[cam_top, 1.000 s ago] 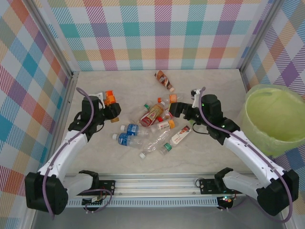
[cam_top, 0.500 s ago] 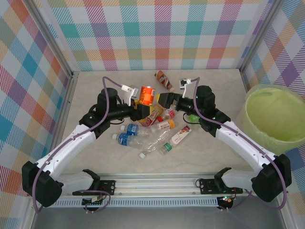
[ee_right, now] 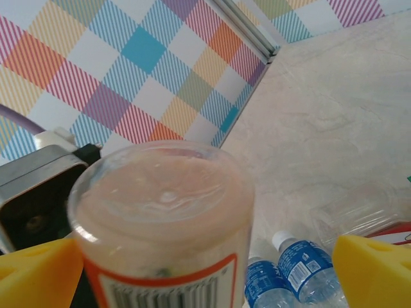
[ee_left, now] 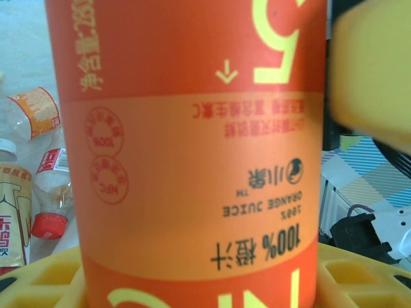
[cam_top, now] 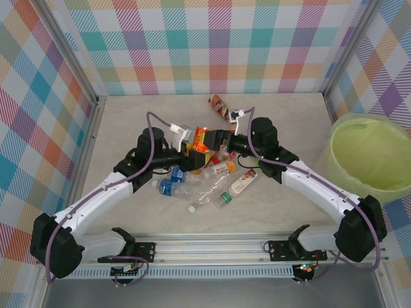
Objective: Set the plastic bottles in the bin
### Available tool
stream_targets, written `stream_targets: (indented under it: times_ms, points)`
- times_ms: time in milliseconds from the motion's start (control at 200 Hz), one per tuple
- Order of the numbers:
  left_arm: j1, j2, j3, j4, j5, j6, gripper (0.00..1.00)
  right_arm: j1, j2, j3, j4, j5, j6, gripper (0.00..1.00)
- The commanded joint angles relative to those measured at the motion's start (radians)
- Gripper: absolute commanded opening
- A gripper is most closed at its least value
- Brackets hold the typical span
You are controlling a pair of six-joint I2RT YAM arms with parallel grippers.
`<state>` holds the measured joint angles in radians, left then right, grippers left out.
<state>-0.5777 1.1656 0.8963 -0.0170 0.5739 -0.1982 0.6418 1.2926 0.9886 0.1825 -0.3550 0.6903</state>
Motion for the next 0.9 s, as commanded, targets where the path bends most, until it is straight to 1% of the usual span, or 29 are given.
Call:
stream_targets:
  times_ms: [0, 65, 125, 220, 300, 330, 355, 410, 460, 515, 555, 665, 740, 780, 830, 895]
  points:
    - [-0.028, -0.026, 0.004, 0.0, -0.006, 0.063, 0.35, 0.009, 0.021, 0.063, 0.006, -0.07, -0.029, 0.99]
    - [-0.042, -0.026, 0.005, -0.009, -0.017, 0.073, 0.35, 0.014, 0.044, 0.091, -0.013, -0.149, -0.036, 0.96]
    - [-0.052, -0.025, 0.005, -0.012, -0.024, 0.077, 0.36, 0.022, 0.056, 0.103, -0.021, -0.178, -0.047, 0.92]
    - [-0.057, -0.023, 0.009, -0.016, -0.023, 0.074, 0.37, 0.033, 0.048, 0.098, -0.022, -0.139, -0.06, 0.81]
    - [-0.057, -0.026, 0.013, -0.017, -0.039, 0.064, 0.41, 0.032, 0.035, 0.097, -0.036, -0.116, -0.074, 0.73]
    - [-0.057, -0.029, 0.012, -0.016, -0.048, 0.06, 0.43, 0.033, 0.029, 0.096, -0.041, -0.113, -0.08, 0.7]
    - [-0.057, -0.031, 0.01, -0.014, -0.057, 0.056, 0.47, 0.032, 0.022, 0.095, -0.046, -0.103, -0.082, 0.68]
    - [-0.057, -0.036, 0.006, -0.014, -0.086, 0.045, 0.62, 0.032, 0.002, 0.087, -0.058, -0.071, -0.087, 0.64]
    - [-0.057, -0.042, 0.007, -0.02, -0.116, 0.043, 0.75, 0.032, -0.026, 0.079, -0.079, -0.007, -0.085, 0.62]
    - [-0.057, -0.055, 0.007, -0.031, -0.154, 0.044, 0.92, 0.026, -0.055, 0.072, -0.121, 0.07, -0.08, 0.6]
    - [-0.057, -0.07, 0.005, -0.035, -0.181, 0.044, 1.0, 0.016, -0.077, 0.066, -0.146, 0.112, -0.078, 0.59]
    - [-0.057, -0.121, -0.029, 0.008, -0.226, 0.031, 1.0, -0.031, -0.144, 0.042, -0.194, 0.185, -0.076, 0.56]
    - [-0.057, -0.159, -0.057, 0.037, -0.294, 0.008, 1.0, -0.065, -0.207, 0.068, -0.305, 0.26, -0.142, 0.56]
    - [-0.057, -0.18, -0.066, 0.041, -0.34, 0.001, 1.0, -0.071, -0.241, 0.097, -0.389, 0.343, -0.202, 0.56]
    - [-0.057, -0.203, -0.073, 0.039, -0.419, -0.013, 1.0, -0.073, -0.286, 0.134, -0.492, 0.476, -0.271, 0.57]
    - [-0.057, -0.241, -0.092, 0.043, -0.522, -0.031, 1.0, -0.076, -0.343, 0.168, -0.575, 0.638, -0.354, 0.56]
